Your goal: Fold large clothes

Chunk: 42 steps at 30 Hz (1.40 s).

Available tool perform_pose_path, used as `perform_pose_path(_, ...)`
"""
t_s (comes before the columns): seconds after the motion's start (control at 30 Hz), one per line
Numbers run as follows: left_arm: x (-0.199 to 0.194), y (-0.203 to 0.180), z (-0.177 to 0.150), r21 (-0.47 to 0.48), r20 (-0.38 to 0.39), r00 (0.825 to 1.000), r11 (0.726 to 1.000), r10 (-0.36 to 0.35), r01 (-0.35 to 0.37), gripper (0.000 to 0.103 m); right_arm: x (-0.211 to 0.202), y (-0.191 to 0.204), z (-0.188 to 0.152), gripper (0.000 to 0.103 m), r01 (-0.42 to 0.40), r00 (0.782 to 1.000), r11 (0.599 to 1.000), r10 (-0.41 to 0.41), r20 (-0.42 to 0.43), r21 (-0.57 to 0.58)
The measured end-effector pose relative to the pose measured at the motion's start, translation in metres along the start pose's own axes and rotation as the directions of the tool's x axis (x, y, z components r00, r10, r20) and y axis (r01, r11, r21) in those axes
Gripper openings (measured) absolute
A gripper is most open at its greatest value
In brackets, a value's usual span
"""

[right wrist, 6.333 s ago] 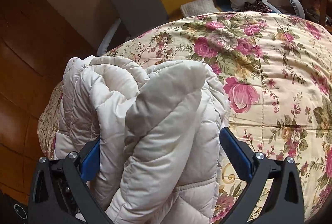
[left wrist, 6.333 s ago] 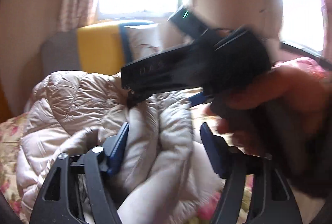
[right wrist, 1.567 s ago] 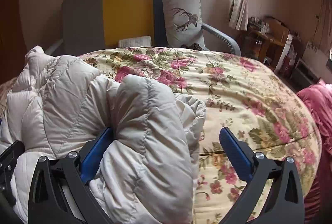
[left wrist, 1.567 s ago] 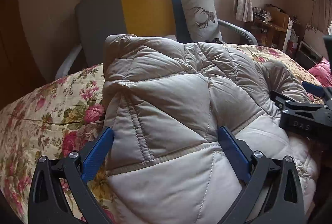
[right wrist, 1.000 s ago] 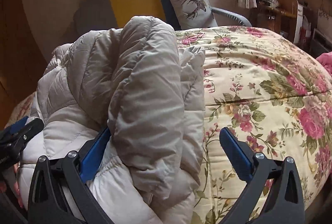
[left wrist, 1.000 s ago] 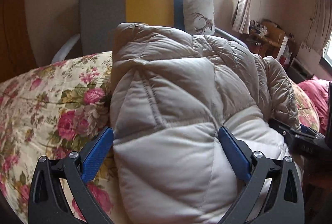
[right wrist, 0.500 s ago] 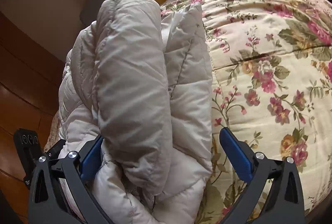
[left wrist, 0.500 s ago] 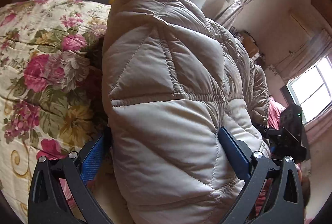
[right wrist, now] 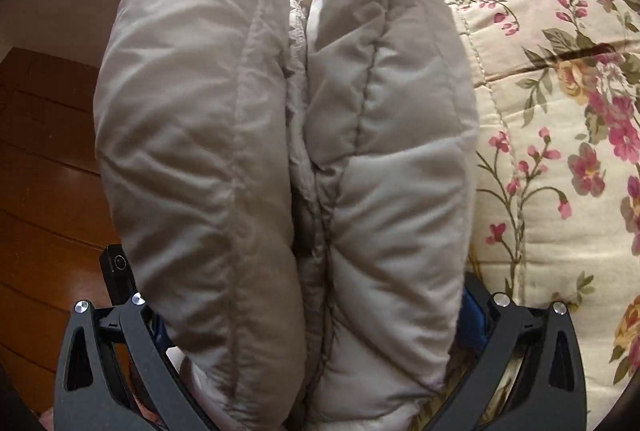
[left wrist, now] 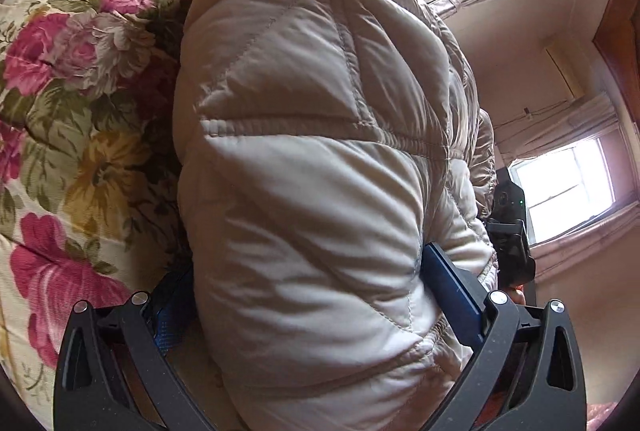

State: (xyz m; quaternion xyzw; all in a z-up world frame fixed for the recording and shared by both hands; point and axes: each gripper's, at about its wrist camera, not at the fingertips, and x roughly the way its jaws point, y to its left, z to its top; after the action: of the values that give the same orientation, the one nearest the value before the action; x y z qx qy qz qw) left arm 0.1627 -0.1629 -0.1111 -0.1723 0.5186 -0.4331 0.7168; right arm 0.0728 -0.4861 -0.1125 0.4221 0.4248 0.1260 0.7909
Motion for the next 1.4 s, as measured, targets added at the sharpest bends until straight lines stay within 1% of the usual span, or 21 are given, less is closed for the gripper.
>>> perform_pose_path(0.1, 0.0, -0.011, -0.005, 0.045, 0.018, 0.999, 0.998, 0.044, -0.045, 0.1, 0.004, 0.005, 0.002, 0.101, 0.003, 1.0, 1.0, -0.002, 0.024, -0.027)
perform_pose_path(0.23, 0.002, -0.033, -0.013, 0.146, 0.062, 0.992, 0.982, 0.113, -0.121, 0.097, 0.004, 0.014, -0.007, 0.101, 0.004, 0.997, 0.997, 0.002, 0.074, -0.075)
perform_pose_path(0.3, 0.002, -0.04, -0.015, 0.162, 0.076, 0.987, 0.975, 0.139, -0.15, 0.094, 0.002, 0.017, -0.012, 0.1, 0.009, 0.995, 0.996, 0.0, 0.099, -0.086)
perform_pose_path(0.37, 0.001, -0.043, -0.01, 0.171, 0.082, 0.984, 0.971, 0.155, -0.167, 0.09, 0.001, 0.021, -0.016, 0.098, 0.013, 0.993, 0.996, -0.003, 0.117, -0.083)
perform_pose_path(0.43, -0.002, -0.047, -0.011, 0.181, 0.09, 0.98, 0.965, 0.177, -0.191, 0.088, 0.001, 0.024, -0.025, 0.097, 0.017, 0.991, 0.996, -0.006, 0.131, -0.082)
perform_pose_path(0.53, -0.004, -0.051, -0.01, 0.188, 0.105, 0.973, 0.956, 0.206, -0.223, 0.088, 0.003, 0.029, -0.029, 0.097, 0.02, 0.989, 0.997, -0.01, 0.146, -0.071)
perform_pose_path(0.63, -0.008, -0.056, -0.014, 0.196, 0.125, 0.965, 0.947, 0.232, -0.253, 0.088, -0.003, 0.033, -0.05, 0.097, 0.017, 0.986, 0.997, -0.004, 0.169, -0.075)
perform_pose_path(0.67, -0.015, -0.049, -0.016, 0.197, 0.13, 0.963, 0.945, 0.237, -0.259, 0.088, -0.004, 0.032, -0.05, 0.097, 0.012, 0.985, 0.997, 0.001, 0.173, -0.074)
perform_pose_path(0.77, -0.017, -0.049, -0.01, 0.201, 0.148, 0.956, 0.939, 0.251, -0.278, 0.088, -0.002, 0.032, -0.053, 0.097, -0.003, 0.983, 0.997, 0.016, 0.181, -0.073)
perform_pose_path(0.9, -0.024, -0.052, -0.015, 0.207, 0.175, 0.948, 0.932, 0.265, -0.299, 0.085, 0.004, 0.039, -0.058, 0.097, -0.014, 0.982, 0.996, 0.031, 0.187, -0.09)
perform_pose_path(1.1, -0.055, -0.042, -0.026, 0.203, 0.215, 0.934, 0.922, 0.286, -0.33, 0.083, 0.012, 0.05, -0.063, 0.097, -0.038, 0.982, 0.994, 0.057, 0.182, -0.105)
perform_pose_path(1.27, -0.079, -0.046, -0.038, 0.21, 0.272, 0.908, 0.901, 0.32, -0.38, 0.079, 0.017, 0.067, -0.076, 0.097, -0.065, 0.978, 0.985, 0.094, 0.184, -0.159)
perform_pose_path(1.4, -0.098, -0.04, -0.044, 0.186, 0.309, 0.887, 0.893, 0.343, -0.41, 0.078, 0.036, 0.081, -0.072, 0.097, -0.078, 0.979, 0.974, 0.115, 0.168, -0.213)
